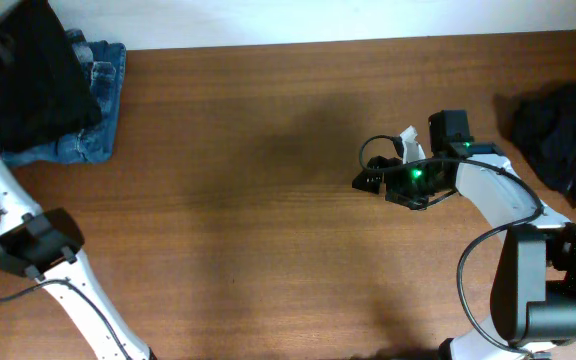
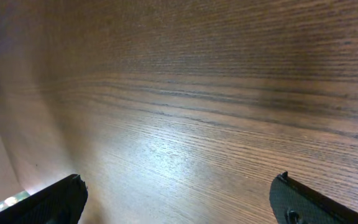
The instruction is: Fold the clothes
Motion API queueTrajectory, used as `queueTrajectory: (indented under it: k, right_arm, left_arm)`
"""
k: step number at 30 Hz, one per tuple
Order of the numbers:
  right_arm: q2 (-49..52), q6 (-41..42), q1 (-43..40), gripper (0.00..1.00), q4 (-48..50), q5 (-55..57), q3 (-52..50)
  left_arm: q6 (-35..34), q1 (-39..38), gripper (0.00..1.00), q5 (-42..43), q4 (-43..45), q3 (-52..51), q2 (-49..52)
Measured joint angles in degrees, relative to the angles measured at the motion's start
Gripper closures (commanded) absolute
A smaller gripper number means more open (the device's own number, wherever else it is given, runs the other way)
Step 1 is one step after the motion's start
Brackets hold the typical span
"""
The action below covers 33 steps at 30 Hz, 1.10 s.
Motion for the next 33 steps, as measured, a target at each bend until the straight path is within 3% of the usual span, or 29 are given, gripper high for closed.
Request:
queueTrajectory:
  k: [5,10,18,23,33]
  right_arm:
    - [0.0,0.0,0.0,0.01,0.0,0.0,0.0]
    - [0.1,0.0,0.0,0.01,0.0,0.0,-0.2]
    - [0.1,0.0,0.0,0.01,0.0,0.0,-0.3]
    - [0.1,0.0,0.0,0.01,0.0,0.0,-0.3]
    - [0.1,0.0,0.0,0.01,0.0,0.0,-0.3]
  left_arm:
    - [-1.6,-4.0,0.71,-9.3,15.0,-6.9,0.0]
    - [-2.8,-5.2,0.71,-18.1,33.5,-21.6,-0.1]
    - [-3.1,-4.9,0.70,-21.4,57.0,-40.9,-0.1]
    - [-3.7,-4.8,0.69,-21.9,62.6,-49.2,-1.0]
    - [-3.9,-4.7,0.70,-21.3,59.9,-55.1,-4.6]
